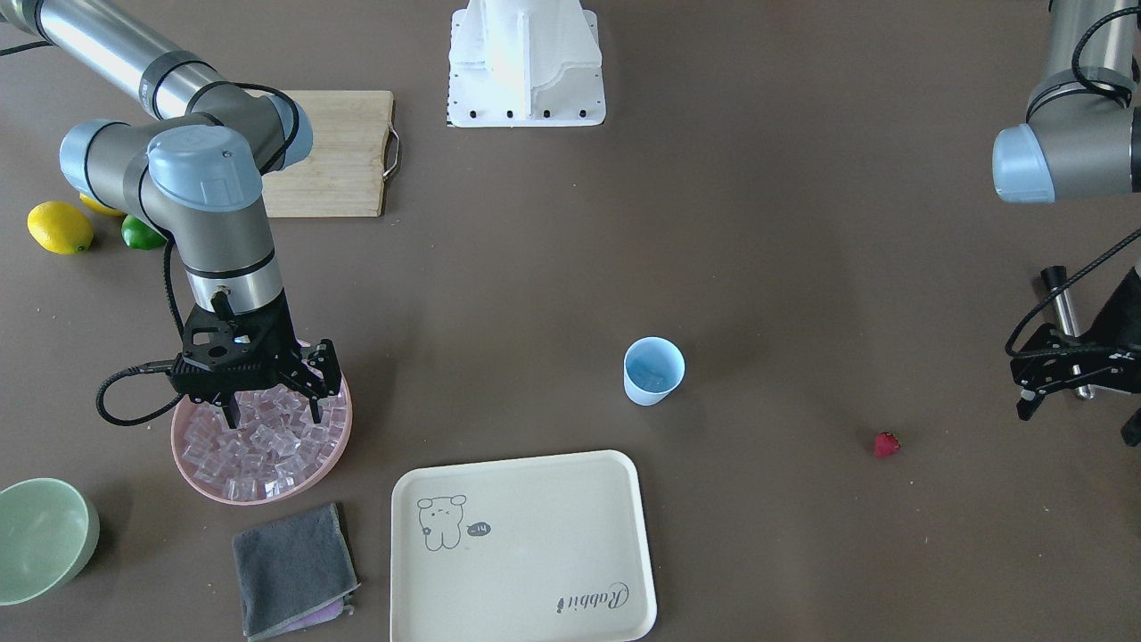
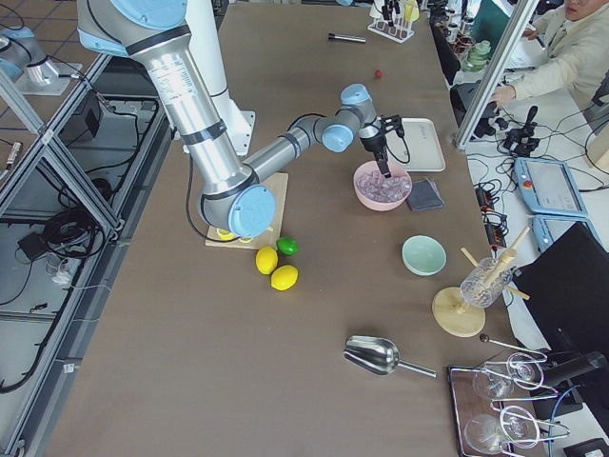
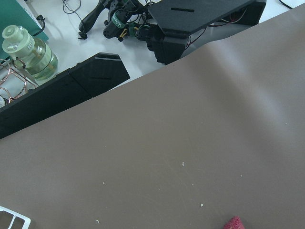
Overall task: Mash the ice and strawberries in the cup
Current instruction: 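Lower the right gripper into the bowl to grasp a third ice cube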
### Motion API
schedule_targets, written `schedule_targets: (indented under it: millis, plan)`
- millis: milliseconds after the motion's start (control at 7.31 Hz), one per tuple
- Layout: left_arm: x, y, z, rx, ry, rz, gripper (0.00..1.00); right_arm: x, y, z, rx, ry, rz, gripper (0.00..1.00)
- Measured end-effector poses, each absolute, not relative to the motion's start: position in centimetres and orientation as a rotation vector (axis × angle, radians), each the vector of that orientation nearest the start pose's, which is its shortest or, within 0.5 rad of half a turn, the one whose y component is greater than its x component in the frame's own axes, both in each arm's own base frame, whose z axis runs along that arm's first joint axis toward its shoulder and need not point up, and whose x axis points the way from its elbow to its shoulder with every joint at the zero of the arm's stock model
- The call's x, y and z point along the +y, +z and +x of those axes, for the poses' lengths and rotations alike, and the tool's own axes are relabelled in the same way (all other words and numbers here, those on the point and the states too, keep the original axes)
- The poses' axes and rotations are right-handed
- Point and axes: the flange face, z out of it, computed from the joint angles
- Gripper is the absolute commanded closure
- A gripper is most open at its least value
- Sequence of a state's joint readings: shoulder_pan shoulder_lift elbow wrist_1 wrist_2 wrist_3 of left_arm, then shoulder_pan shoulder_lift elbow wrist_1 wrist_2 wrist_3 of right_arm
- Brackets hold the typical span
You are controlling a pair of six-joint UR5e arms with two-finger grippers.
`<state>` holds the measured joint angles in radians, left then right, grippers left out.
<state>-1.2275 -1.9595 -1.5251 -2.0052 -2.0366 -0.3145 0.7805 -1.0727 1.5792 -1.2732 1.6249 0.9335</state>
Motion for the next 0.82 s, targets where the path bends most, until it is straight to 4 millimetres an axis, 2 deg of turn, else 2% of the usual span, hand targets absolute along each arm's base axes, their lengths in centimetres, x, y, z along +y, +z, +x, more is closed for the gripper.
schedule_targets:
  millis: [410, 684, 821]
  plan:
    - [-65.6, 41.6, 14.2, 0.665, 0.210, 0.581, 0.02, -58.6, 36.8, -40.6, -0.601, 0.141, 0.487, 0.13]
    - [-65.7, 41.5, 14.3, 0.662, 0.210, 0.583, 0.02, -59.3, 37.3, -41.5, -0.606, 0.159, 0.487, 0.13]
    - [-65.7, 41.6, 14.3, 0.657, 0.209, 0.584, 0.02, -59.4, 37.4, -41.9, -0.606, 0.166, 0.482, 0.21]
